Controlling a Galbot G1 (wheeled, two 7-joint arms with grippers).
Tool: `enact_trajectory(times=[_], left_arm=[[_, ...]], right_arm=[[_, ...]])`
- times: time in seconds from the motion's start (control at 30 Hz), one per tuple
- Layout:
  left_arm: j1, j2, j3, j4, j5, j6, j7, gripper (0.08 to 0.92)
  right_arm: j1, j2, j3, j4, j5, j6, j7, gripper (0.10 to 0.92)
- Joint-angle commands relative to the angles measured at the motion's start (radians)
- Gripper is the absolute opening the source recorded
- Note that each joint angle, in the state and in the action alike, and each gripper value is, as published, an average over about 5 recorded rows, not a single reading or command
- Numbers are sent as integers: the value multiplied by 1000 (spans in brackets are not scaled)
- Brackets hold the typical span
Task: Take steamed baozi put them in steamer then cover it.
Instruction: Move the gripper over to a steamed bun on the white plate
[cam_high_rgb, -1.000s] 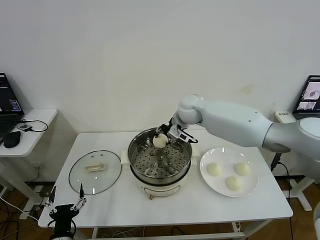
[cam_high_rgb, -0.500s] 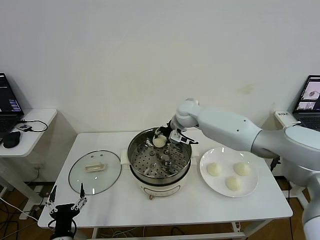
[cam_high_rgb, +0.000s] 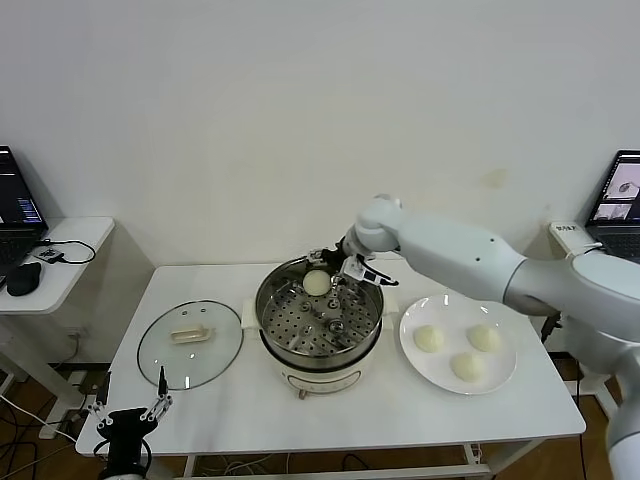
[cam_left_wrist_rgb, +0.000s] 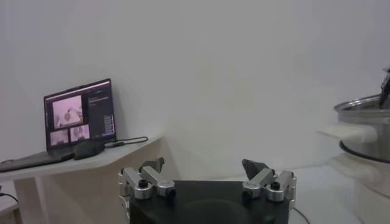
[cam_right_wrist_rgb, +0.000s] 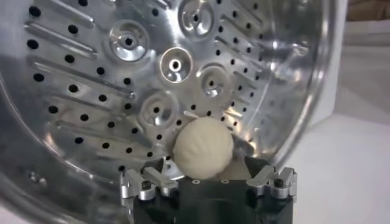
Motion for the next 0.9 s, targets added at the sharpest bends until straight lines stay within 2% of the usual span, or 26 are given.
enact_trajectory(times=[0.03, 0.23, 0.47, 0.67, 0.9], left_arm=[[-3, 7, 5, -3, -3, 1, 0, 823], [-7, 24, 12, -5, -7, 2, 1, 823], [-9, 45, 18, -3, -14, 4, 2, 823], [-14, 45, 28, 2, -6, 5, 3, 823], [-20, 41, 27, -1, -1, 14, 6, 823]], right_arm=[[178, -210, -67, 263, 425, -335, -120, 823], [246, -415, -85, 449, 538, -541, -137, 823], [190, -673, -35, 555, 481, -650, -169, 823], [-117, -790, 206, 537, 408, -671, -183, 823], [-393, -783, 380, 449, 284, -646, -200, 823]])
